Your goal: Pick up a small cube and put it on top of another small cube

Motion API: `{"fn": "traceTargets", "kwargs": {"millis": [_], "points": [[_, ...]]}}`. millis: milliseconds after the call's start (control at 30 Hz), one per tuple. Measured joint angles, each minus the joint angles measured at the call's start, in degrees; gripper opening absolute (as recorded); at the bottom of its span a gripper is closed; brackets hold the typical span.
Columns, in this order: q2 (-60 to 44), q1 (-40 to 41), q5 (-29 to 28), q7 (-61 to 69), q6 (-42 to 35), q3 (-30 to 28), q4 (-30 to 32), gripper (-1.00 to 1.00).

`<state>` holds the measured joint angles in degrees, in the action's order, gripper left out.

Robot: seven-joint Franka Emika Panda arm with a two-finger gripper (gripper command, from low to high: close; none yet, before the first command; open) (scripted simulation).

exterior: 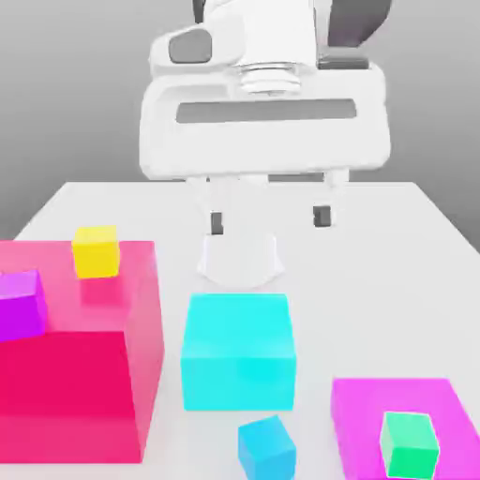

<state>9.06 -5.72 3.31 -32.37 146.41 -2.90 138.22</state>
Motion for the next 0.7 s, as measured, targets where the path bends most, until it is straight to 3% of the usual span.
{"fn": "traceTargets", "kwargs": {"millis": [333,500,533,700], "points": [[-20.64,-0.90,-1.48,5.16,8.42,0.36,3.62,0.00],[-31.01,-0.51,-0.97,6.10,16.12,0.98,2.35,0.00],[-32.40,-0.51,-0.78,6.26,17.23,1.03,2.10,-1.00],[-32.40,-0.50,-0.85,6.18,17.17,1.05,2.10,-1.00]]}}
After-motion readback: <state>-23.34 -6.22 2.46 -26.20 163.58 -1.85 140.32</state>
